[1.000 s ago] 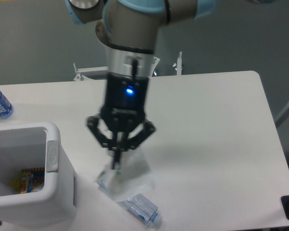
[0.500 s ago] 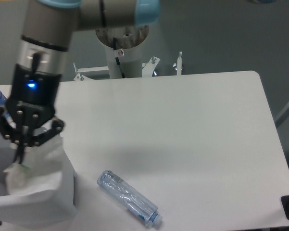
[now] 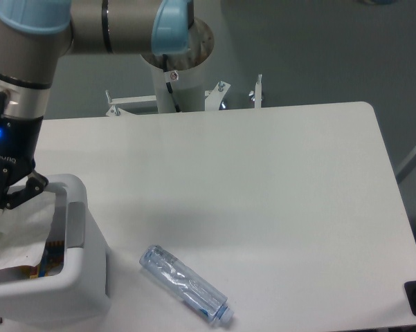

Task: Place the trash in the trash can
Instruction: 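Lift the tissue and carry it over the white bin, release, then move the open gripper over the clear plastic water bottle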

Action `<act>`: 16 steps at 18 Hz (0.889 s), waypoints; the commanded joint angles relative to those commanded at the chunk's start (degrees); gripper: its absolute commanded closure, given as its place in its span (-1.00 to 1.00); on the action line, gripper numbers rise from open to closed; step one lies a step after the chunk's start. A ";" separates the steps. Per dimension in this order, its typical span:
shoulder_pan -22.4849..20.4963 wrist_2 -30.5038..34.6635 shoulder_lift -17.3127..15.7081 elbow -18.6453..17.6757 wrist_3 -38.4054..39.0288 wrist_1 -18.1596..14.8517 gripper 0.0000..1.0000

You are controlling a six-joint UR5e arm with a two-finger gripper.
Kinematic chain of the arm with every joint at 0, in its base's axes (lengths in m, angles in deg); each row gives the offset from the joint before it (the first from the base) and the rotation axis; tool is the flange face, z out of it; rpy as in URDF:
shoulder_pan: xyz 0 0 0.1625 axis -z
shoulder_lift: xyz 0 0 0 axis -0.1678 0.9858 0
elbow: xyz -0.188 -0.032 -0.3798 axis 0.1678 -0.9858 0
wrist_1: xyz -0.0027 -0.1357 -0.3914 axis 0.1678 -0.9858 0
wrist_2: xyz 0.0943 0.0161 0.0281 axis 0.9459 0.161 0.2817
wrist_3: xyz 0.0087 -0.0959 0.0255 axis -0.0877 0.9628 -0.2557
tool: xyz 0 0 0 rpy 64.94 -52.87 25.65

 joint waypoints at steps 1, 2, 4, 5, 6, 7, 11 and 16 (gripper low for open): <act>0.00 0.00 0.09 -0.44 0.00 0.00 1.00; 0.00 0.00 0.35 -0.62 0.00 0.00 1.00; 0.00 0.00 0.70 -0.53 -0.09 0.00 0.84; 0.00 -0.09 0.70 -0.44 -0.26 0.00 0.52; 0.00 -0.09 0.70 -0.10 -0.18 0.00 0.18; 0.00 -0.17 0.53 -0.01 -0.09 0.00 -0.14; -0.26 0.09 -0.79 -0.01 0.00 0.00 -0.89; -4.91 0.09 -2.19 -0.09 0.26 -0.26 -1.00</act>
